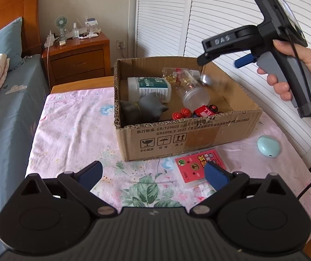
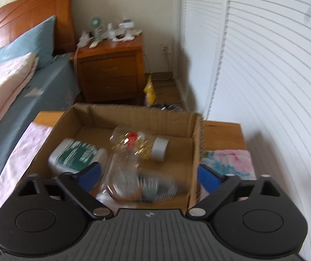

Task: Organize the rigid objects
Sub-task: 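Drop the grey elephant into the box with the left tool while the right tool drops the tape, then move the left tool to the red card pack while the right tool approaches the mint-green case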

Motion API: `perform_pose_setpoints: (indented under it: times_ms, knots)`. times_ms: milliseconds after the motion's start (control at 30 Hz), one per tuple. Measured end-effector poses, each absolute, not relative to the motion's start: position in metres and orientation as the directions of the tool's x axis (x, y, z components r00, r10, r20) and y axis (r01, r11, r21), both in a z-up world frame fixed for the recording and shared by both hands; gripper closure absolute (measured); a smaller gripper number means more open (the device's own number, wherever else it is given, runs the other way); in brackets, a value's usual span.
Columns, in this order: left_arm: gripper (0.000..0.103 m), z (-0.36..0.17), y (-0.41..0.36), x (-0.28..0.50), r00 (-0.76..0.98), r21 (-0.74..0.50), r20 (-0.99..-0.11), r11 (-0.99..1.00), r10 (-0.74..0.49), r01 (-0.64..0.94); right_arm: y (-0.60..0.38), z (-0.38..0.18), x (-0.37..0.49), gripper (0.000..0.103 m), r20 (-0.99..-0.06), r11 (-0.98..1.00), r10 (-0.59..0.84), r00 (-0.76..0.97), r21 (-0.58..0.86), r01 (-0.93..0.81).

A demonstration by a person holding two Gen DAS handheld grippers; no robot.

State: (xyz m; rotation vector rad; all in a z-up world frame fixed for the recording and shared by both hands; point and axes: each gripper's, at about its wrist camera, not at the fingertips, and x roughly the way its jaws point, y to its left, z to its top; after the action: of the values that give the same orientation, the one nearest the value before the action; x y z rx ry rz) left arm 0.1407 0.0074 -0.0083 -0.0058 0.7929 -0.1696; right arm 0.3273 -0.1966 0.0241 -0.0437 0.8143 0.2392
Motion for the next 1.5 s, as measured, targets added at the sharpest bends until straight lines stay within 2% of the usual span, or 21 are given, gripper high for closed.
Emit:
perform_pose_setpoints:
  times_ms: [100, 433, 667, 1033, 1233, 1500]
  knots:
    - [0.003, -0.008, 0.008, 0.139, 0.688, -0.074, -0.708, 0.986, -0.158, 0.150, -0.202, 0.026, 0.329, 0.000, -0.724, 0.972, 0.216, 0.655, 0.095, -0.217]
    - [0.003, -0.004, 0.008, 0.134, 0.691, -0.077, -0.706, 0.986, -0.157, 0.145, -0.199, 0.038, 0.301, 0.000, -0.706, 0.967, 0.213, 0.676, 0.055, -0.247]
    - [0.003, -0.001, 0.003, 0.127, 0.693, -0.067, -0.704, 0.986, -0.153, 0.150, -0.207, 0.038, 0.257, 0.000, -0.666, 0.978, 0.198, 0.720, 0.087, -0.188]
    - [0.003, -0.004, -0.009, 0.125, 0.680, -0.053, -0.717, 0.984, -0.156, 0.170, -0.229, 0.002, 0.175, 0.000, -0.653, 0.990, 0.117, 0.749, 0.019, -0.138]
    - [0.003, -0.015, -0.023, 0.136, 0.666, -0.030, -0.727, 0.977, -0.168, 0.213, -0.247, -0.027, 0.152, 0.000, -0.677, 0.996, 0.077, 0.732, 0.014, -0.091]
    - [0.003, -0.039, -0.050, 0.164, 0.612, -0.040, -0.772, 0.975, -0.168, 0.218, -0.256, -0.065, 0.143, 0.000, -0.719, 0.991, 0.052, 0.693, -0.050, -0.126]
